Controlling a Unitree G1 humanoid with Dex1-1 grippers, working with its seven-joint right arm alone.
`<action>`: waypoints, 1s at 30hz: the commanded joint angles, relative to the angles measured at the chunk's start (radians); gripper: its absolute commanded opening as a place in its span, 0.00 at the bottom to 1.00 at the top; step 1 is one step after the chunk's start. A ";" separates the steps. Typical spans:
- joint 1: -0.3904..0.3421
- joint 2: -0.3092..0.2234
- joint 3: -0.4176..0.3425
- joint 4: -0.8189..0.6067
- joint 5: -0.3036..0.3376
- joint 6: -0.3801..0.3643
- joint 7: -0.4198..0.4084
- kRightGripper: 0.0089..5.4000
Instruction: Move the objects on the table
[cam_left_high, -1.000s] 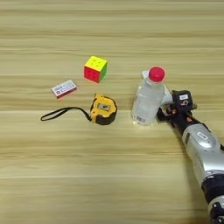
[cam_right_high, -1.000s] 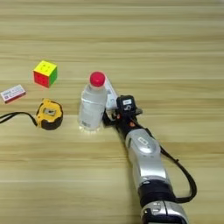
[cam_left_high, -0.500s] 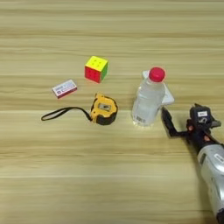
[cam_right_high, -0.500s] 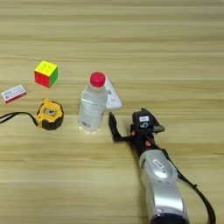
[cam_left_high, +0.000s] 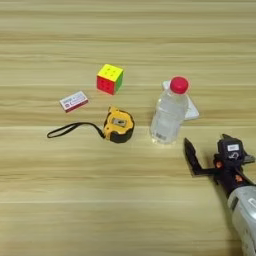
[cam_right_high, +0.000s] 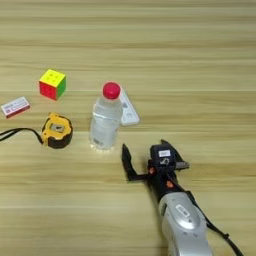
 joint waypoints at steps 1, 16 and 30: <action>0.010 -0.009 0.033 -0.052 -0.021 -0.001 0.011 0.99; 0.049 -0.009 0.072 -0.197 -0.040 -0.007 0.023 0.99; 0.040 -0.012 0.099 -0.303 -0.029 0.020 0.065 0.99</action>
